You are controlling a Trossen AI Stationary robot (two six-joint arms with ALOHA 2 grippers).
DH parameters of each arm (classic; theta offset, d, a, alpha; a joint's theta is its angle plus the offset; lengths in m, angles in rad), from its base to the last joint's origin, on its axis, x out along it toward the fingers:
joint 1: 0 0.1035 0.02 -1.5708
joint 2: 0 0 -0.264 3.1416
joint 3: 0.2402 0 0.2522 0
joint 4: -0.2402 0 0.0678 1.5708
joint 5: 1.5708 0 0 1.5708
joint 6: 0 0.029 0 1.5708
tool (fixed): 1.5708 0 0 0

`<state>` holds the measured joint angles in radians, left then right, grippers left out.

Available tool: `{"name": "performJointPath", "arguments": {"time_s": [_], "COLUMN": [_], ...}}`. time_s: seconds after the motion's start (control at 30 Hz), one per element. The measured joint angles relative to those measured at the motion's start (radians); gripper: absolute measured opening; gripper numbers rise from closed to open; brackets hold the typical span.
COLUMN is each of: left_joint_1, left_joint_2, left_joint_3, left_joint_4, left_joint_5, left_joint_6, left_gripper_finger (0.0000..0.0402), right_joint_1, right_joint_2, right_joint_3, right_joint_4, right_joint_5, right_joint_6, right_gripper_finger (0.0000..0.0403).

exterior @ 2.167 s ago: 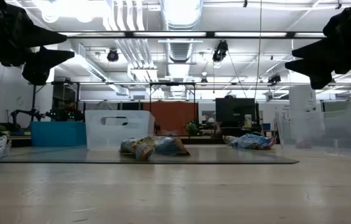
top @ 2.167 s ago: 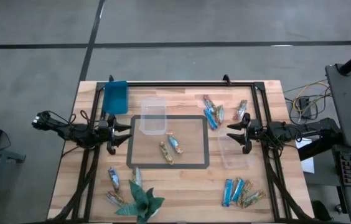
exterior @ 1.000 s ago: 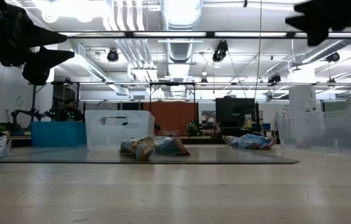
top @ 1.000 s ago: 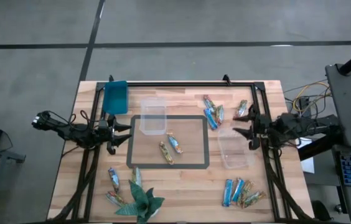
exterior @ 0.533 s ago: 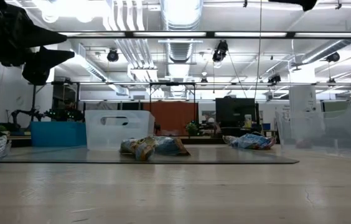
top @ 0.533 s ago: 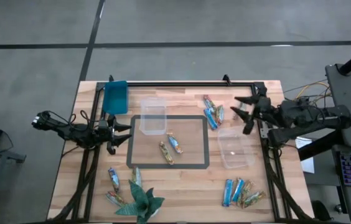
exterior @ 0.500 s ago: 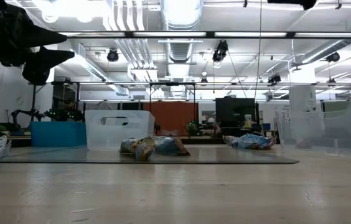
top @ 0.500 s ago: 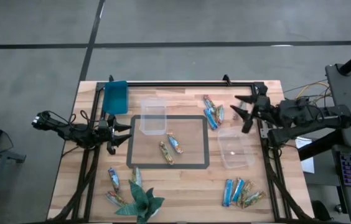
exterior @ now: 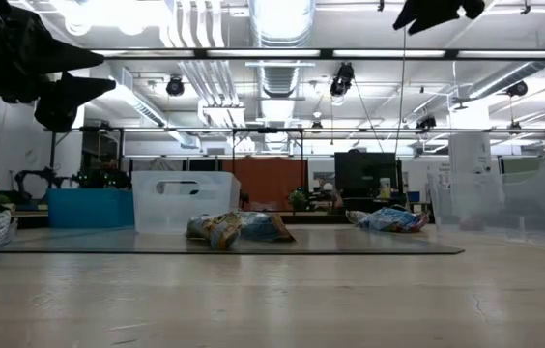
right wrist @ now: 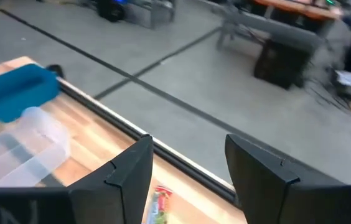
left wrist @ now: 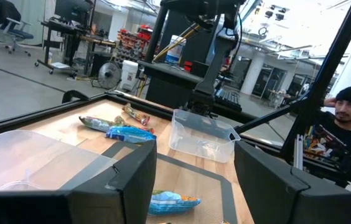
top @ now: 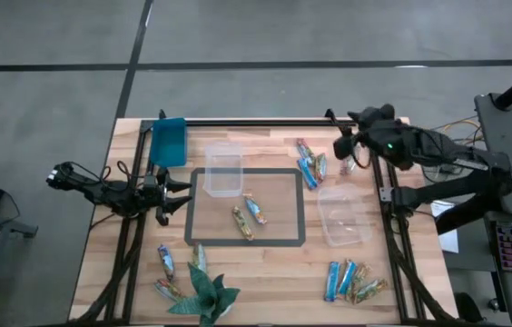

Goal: Pick and place Granola Bars by type
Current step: Put the red granola bar into the right transparent bin

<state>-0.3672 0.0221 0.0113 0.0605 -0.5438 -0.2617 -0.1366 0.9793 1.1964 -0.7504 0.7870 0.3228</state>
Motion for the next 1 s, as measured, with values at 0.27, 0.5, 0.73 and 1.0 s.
{"name": "performJointPath", "arguments": {"time_s": [0.27, 0.5, 0.73, 1.0], "left_joint_1": [0.0, 0.0, 0.0, 0.0], "left_joint_2": [0.0, 0.0, 0.0, 0.0], "left_joint_3": [0.0, 0.0, 0.0, 0.0], "left_joint_4": [0.0, 0.0, 0.0, 0.0], "left_joint_5": [0.0, 0.0, 0.0, 0.0], "left_joint_6": [0.0, 0.0, 0.0, 0.0], "left_gripper_finger": [0.0197, 0.0197, 0.0197, 0.0197], "right_joint_1": [-0.111, -0.213, -0.292, -0.358], "right_joint_2": [0.154, 0.287, 0.429, 0.579], "right_joint_3": [0.138, 0.209, 0.271, 0.286], "right_joint_4": [-0.08, -0.099, -0.22, -0.245], "right_joint_5": [-0.08, -0.211, -0.253, -0.377], "right_joint_6": [0.068, 0.072, 0.156, 0.16], "right_gripper_finger": [0.0201, 0.0272, 0.0329, 0.034]}}
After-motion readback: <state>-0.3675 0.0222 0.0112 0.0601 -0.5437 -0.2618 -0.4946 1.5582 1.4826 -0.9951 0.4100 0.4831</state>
